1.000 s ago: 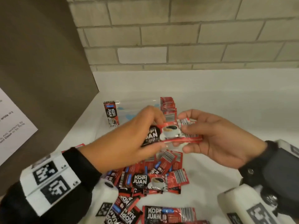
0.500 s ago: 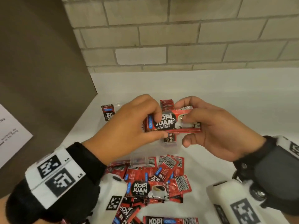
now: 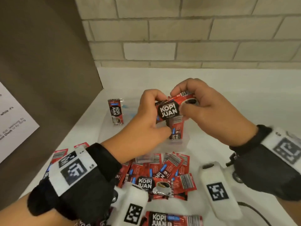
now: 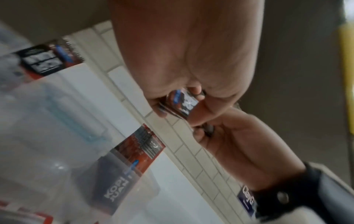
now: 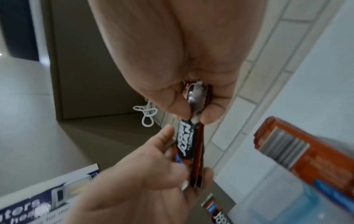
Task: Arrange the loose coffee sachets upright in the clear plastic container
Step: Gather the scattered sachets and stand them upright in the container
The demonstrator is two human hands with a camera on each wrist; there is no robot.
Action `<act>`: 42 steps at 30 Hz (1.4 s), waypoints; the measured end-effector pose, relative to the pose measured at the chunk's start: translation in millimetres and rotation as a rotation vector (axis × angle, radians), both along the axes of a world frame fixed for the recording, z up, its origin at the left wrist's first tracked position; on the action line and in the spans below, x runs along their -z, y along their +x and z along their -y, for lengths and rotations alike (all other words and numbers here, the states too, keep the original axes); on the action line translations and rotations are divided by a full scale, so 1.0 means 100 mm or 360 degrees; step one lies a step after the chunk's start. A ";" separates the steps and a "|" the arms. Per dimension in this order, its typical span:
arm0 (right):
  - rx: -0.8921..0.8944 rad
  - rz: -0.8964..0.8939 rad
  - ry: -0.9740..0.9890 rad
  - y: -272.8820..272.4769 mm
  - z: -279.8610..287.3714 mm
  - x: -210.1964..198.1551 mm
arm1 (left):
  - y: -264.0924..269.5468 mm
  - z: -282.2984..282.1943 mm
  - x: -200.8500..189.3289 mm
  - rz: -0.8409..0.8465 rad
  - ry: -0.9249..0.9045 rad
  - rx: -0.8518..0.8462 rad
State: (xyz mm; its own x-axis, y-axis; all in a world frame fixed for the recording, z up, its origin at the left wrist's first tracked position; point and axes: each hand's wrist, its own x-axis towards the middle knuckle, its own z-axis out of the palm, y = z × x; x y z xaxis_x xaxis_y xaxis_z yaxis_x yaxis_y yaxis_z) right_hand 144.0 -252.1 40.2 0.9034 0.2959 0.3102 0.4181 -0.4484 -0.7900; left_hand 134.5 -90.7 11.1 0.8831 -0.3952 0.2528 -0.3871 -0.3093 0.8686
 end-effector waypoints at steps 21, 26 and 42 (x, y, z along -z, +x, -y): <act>-0.0124 0.0642 -0.1369 0.21 -0.01 0.56 | 0.48 0.09 0.33 -0.0593 0.0571 -0.0270; 0.0090 0.0687 -0.1188 0.19 0.02 0.58 | 0.49 0.21 0.30 -0.0737 0.0415 -0.0156; 0.0250 -0.0659 -0.0321 0.12 0.32 0.53 | 0.46 0.34 0.16 -0.1118 0.0276 -0.0086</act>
State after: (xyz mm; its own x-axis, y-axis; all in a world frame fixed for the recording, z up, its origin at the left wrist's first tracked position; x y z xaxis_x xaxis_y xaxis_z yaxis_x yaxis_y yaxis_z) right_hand 155.7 -284.3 -13.0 0.9774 0.1634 -0.1342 0.0021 -0.6423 -0.7664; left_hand 180.6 -124.8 -5.1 0.8334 -0.3293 -0.4438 0.2640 -0.4683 0.8432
